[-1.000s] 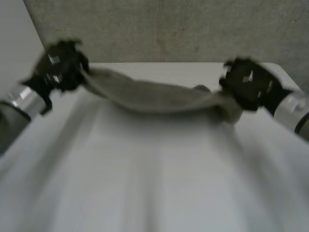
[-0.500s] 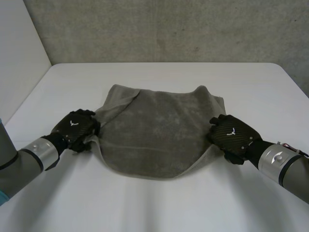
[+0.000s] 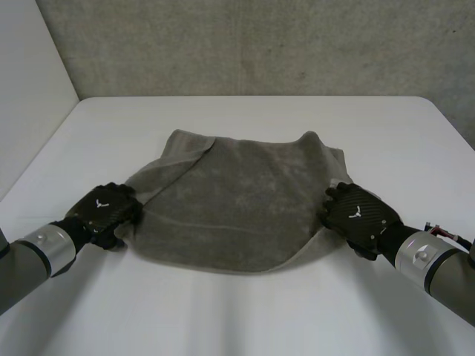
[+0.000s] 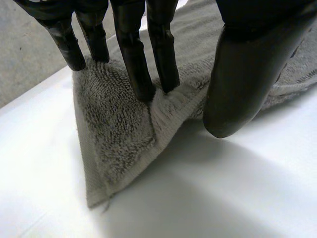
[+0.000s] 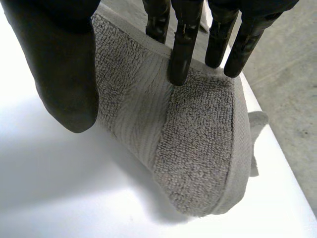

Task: Fold the towel.

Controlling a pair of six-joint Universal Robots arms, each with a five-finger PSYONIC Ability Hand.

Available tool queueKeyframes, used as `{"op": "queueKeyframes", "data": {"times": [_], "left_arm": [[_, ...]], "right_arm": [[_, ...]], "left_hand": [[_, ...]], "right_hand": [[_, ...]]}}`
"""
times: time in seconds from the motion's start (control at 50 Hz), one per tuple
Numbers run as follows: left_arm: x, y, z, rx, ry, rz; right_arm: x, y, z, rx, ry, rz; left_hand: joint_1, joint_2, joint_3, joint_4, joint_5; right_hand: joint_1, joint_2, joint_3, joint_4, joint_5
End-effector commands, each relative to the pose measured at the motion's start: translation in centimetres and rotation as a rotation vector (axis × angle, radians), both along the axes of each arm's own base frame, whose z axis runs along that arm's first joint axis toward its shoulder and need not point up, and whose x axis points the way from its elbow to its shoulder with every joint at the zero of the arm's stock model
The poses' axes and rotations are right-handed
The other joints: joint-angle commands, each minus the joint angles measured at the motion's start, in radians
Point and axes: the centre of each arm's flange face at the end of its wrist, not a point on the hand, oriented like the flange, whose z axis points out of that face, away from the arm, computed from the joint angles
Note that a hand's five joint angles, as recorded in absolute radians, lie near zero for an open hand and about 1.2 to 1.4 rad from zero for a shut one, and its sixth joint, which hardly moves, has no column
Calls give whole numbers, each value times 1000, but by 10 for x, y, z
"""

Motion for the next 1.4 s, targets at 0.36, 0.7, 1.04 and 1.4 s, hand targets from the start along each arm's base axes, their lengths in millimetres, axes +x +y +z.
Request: {"op": "queueKeyframes", "data": {"times": [0.36,0.7,1.04,1.4], "left_arm": [[-2,-3,-3,1,8,-2],[-3,-1,-3,14,13,-4],[-2,-3,-2,10,14,1],[-3,-2,-1,23,36,8]], "right_arm": [[-9,-15,1,0,-106,-195],[-16,-17,10,356,-311,-227],[-24,-38,5,135,-247,-222],[-25,-40,3,138,-220,-204]], "left_hand": [[-21,-31,-42,-56,-7],[-59,-69,-42,-56,-45],[-62,-72,-42,-56,-48],[-77,-87,-42,-56,-63]], "right_hand": [[657,619,-50,-78,671],[211,173,-50,-78,225],[255,217,-50,-78,269],[-145,-184,-50,-78,-131]]}}
